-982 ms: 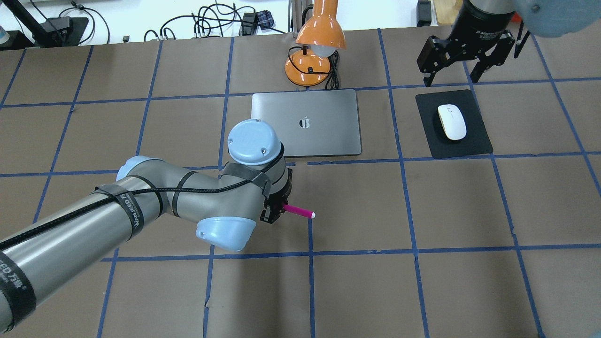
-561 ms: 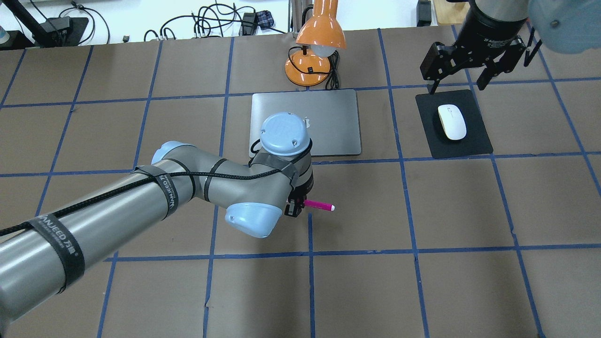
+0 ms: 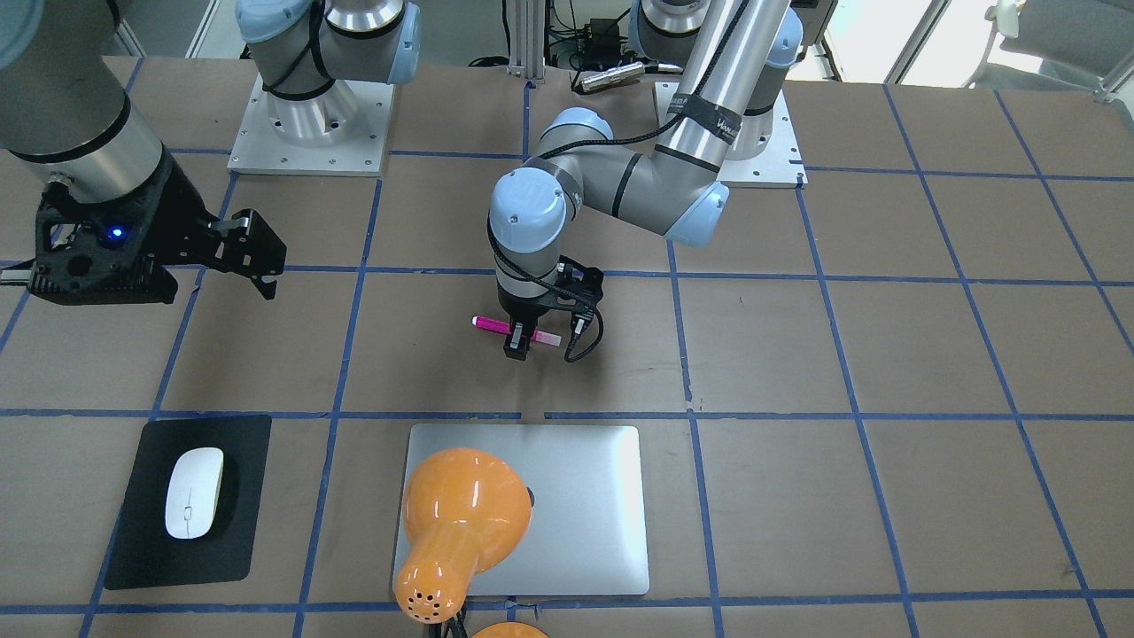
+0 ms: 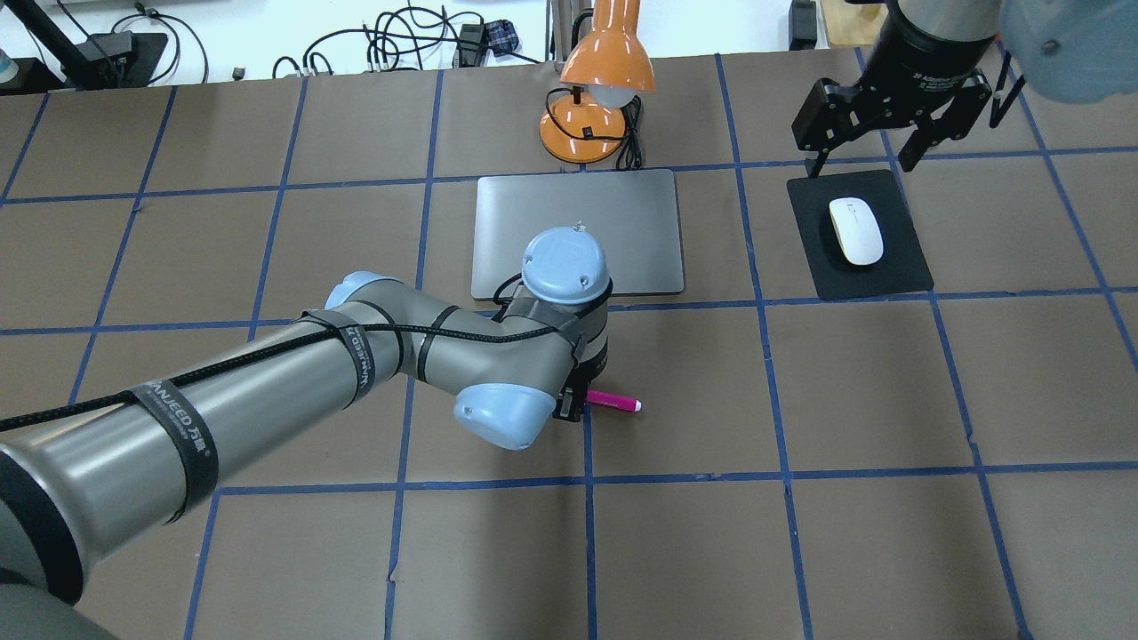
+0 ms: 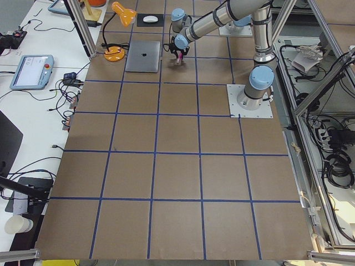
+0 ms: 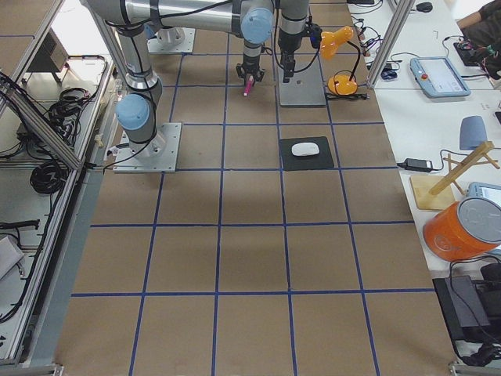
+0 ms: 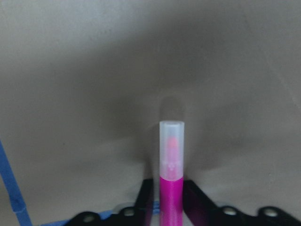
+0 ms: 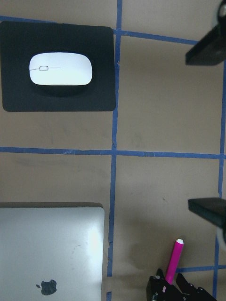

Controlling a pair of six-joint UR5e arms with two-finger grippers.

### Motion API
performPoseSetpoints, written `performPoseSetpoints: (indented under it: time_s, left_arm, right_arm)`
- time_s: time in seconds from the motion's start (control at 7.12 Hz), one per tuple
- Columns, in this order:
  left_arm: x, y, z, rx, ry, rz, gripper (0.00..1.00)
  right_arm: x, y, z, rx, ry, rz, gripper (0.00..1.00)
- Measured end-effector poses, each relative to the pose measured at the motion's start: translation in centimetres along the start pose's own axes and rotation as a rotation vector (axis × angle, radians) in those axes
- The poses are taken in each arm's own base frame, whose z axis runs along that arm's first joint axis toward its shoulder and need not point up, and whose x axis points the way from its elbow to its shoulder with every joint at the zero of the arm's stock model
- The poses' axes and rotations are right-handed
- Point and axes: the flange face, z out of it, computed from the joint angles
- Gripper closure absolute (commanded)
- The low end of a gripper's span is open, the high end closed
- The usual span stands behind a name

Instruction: Place pen and mouse around notebook

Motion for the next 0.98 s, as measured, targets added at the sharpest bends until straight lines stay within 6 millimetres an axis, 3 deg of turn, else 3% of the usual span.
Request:
performPoseSetpoints:
  time_s: [0.28,0.56,0.7,0.98]
  left_arm:
    - [0.7,-1.6,-4.6,0.01,0.042,0.226,0.09]
    - [0.4,-6.0,-13.0,0.007,-0.034,0.56,0.11]
    - [-0.2,-9.8,-18.4,-0.014,-0.067,0.732,0.16]
    - [-2.6,-18.6,-27.8,-0.045,-0.056,1.009,0.0]
  right_arm:
    - [-0.4,0.2,-0.3,0.006,0.008,0.015,0.0]
    - [-2.5,0.2,-0.9,0.015,0.017,0.043,0.0]
    - [-3.8,-0.1,-1.3,0.018,0.018,0.052,0.0]
    - [-5.7,-0.9,-1.6,0.007,0.011,0.071,0.0]
